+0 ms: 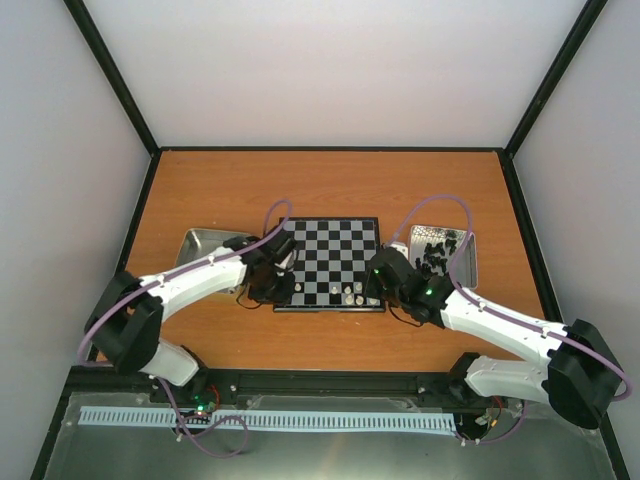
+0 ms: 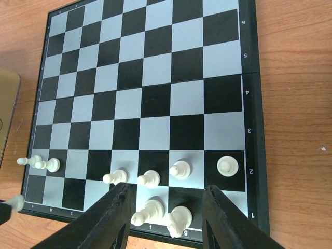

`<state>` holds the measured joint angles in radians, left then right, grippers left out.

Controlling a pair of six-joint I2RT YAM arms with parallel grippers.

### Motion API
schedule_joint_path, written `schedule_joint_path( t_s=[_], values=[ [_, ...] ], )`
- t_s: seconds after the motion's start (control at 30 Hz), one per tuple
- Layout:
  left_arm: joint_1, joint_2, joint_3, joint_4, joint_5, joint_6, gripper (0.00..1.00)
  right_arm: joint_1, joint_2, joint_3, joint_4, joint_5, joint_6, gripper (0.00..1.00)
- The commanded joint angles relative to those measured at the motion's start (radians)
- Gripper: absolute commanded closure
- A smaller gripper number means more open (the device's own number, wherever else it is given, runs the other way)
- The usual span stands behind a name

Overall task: Set up the chess pieces on the board
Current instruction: Place the chess piece on the chessboard.

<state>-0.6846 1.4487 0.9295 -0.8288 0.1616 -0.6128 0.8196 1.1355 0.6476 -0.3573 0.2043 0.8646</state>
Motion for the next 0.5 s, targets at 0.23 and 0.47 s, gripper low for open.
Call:
schedule_joint_path(
  t_s=[0.23,0.47],
  values=[
    [-0.029,0.091,0.016,0.038,-0.107,-0.074,0.91,-0.009,-0.013,-0.021,0.005,0.01,0.021,0.6],
    [-0.029,0.111,0.015,0.075,-0.063,-0.063,0.91,-0.008,-0.005,-0.021,0.009,0.01,0.02,0.6]
  ],
)
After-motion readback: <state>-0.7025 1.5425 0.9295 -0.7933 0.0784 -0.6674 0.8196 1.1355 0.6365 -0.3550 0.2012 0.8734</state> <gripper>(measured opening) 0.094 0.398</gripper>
